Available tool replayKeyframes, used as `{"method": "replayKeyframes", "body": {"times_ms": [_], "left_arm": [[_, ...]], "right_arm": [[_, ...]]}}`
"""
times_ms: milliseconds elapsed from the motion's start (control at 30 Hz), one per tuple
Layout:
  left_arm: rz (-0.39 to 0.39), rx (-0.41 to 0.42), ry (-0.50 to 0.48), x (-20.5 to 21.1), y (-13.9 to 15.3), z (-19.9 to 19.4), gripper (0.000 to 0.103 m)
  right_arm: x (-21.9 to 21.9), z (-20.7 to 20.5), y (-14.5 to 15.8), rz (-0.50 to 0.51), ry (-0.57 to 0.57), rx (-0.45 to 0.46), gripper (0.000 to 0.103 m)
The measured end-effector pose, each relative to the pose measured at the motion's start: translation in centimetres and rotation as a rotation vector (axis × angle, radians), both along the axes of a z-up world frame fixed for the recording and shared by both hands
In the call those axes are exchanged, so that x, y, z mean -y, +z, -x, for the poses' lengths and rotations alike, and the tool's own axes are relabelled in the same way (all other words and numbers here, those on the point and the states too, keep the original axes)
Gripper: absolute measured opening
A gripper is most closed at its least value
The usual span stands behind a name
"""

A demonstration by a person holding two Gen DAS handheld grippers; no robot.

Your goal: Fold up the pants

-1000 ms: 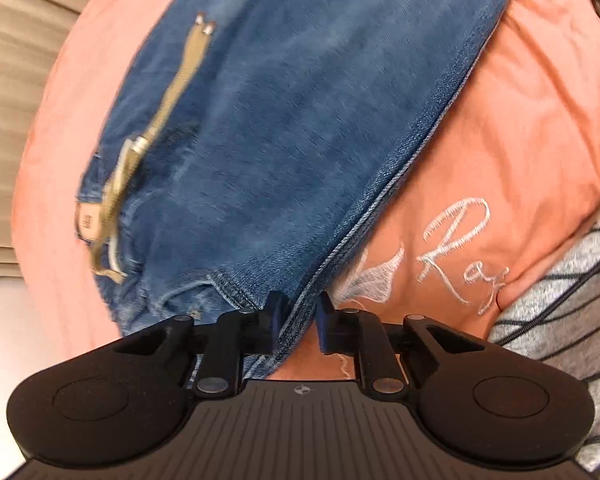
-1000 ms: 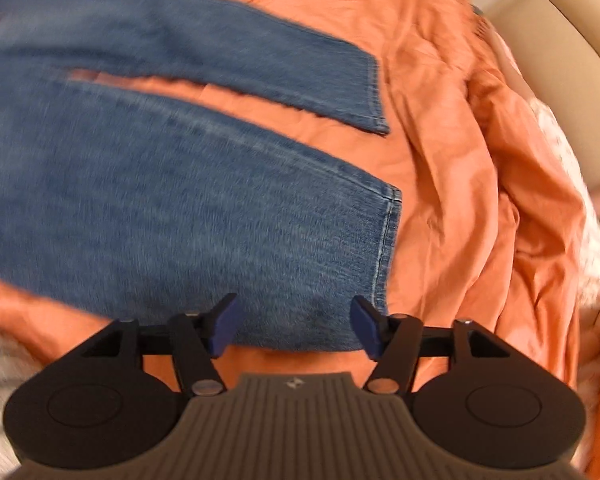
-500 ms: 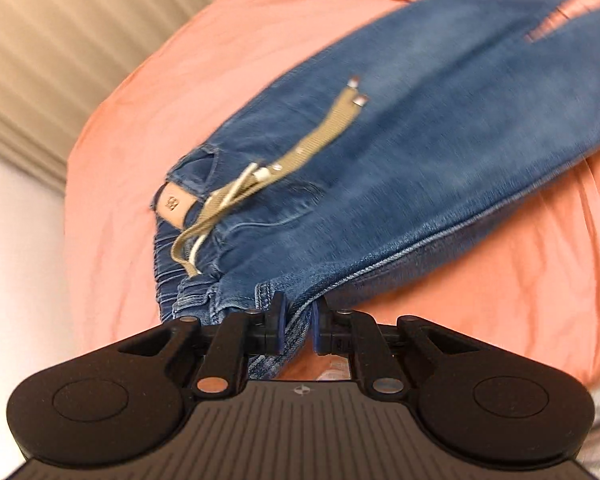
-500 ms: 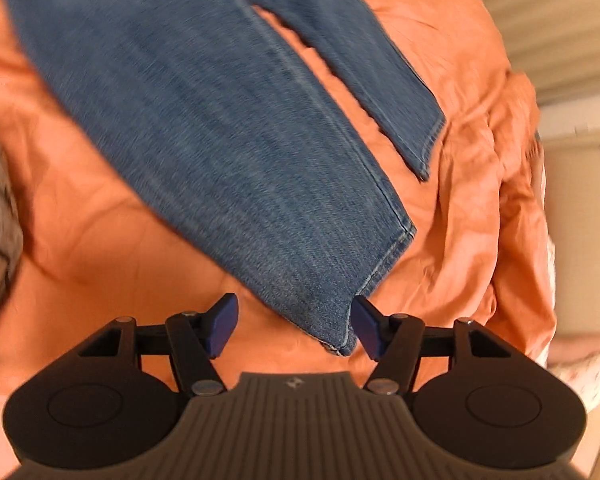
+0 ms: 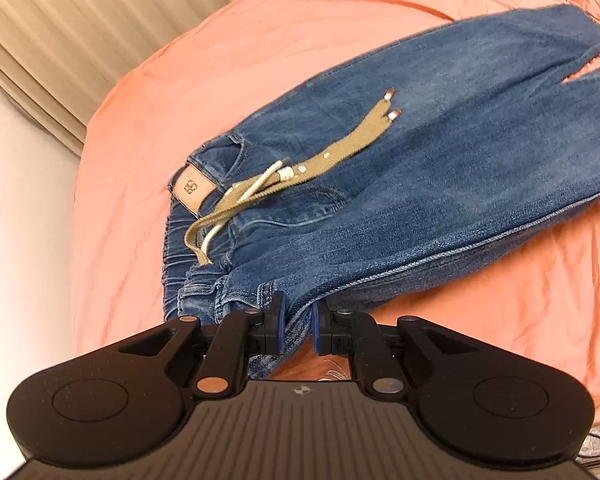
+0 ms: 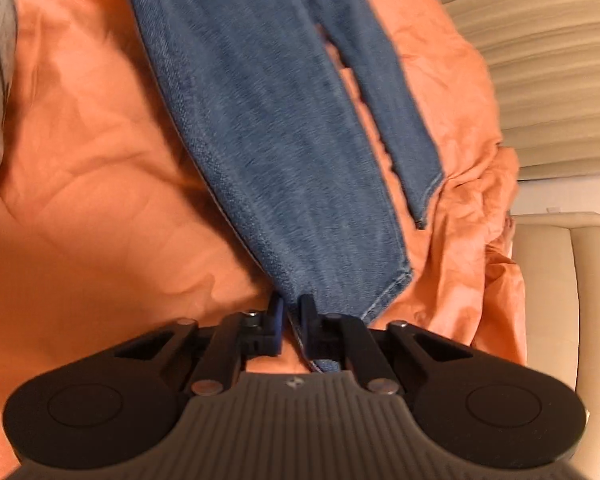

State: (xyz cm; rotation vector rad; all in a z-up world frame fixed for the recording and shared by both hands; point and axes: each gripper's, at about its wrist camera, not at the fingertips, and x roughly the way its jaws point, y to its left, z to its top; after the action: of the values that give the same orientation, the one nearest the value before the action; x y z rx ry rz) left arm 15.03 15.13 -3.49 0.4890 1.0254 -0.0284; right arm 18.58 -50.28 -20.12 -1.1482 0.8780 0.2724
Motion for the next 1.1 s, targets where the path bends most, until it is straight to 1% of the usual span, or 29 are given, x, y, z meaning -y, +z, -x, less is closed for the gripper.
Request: {"method": "replayKeyframes", "body": {"times_ms": [67, 167, 233, 333, 400, 467, 533, 600, 667, 767, 867, 1000, 1100], "left_arm": [[0.005, 0.024, 0.005, -0.1, 0.5, 0.1, 0.013], [0.011, 0.077, 0.012, -0.3, 2.0, -0.3, 0.013], [0.017, 0.121, 0.017, -0.5, 3.6, -1.4, 0.013], [0.011, 0.180, 0.034, -0.6, 6.0, -4.1, 0.013], [0.007, 0.207, 0.048, -0.6, 6.9, -6.5, 0.013], [-0.002, 0.214, 0.064, -0.7, 7.1, -9.4, 0.013], [-0.030, 0.216, 0.069, -0.5, 6.5, -12.4, 0.013], [-0.034, 0.213, 0.093, -0.6, 5.4, -15.4, 0.013], [-0.036, 0.197, 0.122, -0.8, 3.6, -18.5, 0.013], [-0.050, 0.159, 0.145, -1.0, 0.4, -22.5, 0.013], [-0.053, 0.109, 0.159, -1.1, -2.8, -25.7, 0.014], [-0.065, 0.046, 0.163, -1.5, -7.1, -28.6, 0.014], [-0.069, 0.032, 0.146, -1.8, -9.1, -29.2, 0.015]], "right_arm": [[0.4, 0.0, 1.0, -0.018, -0.016, 0.052, 0.000], [0.4, -1.1, 3.8, -0.061, -0.052, 0.150, 0.000], [0.5, -2.8, 6.2, -0.102, -0.085, 0.219, 0.000], [0.3, -6.8, 9.4, -0.138, -0.138, 0.277, 0.000], [-0.1, -10.1, 10.6, -0.149, -0.173, 0.299, 0.000], [-0.7, -13.7, 11.2, -0.152, -0.202, 0.305, 0.000], [-1.3, -17.7, 11.1, -0.149, -0.226, 0.303, 0.000], [-2.2, -21.3, 10.6, -0.144, -0.244, 0.300, 0.000], [-2.9, -25.0, 9.3, -0.137, -0.262, 0.292, 0.000], [-4.0, -29.9, 6.7, -0.115, -0.266, 0.262, 0.000], [-4.8, -34.2, 3.3, -0.098, -0.270, 0.205, 0.000], [-6.0, -38.1, -1.5, -0.059, -0.273, 0.140, 0.000], [-6.5, -39.8, -4.4, -0.054, -0.279, 0.100, 0.000]]}}
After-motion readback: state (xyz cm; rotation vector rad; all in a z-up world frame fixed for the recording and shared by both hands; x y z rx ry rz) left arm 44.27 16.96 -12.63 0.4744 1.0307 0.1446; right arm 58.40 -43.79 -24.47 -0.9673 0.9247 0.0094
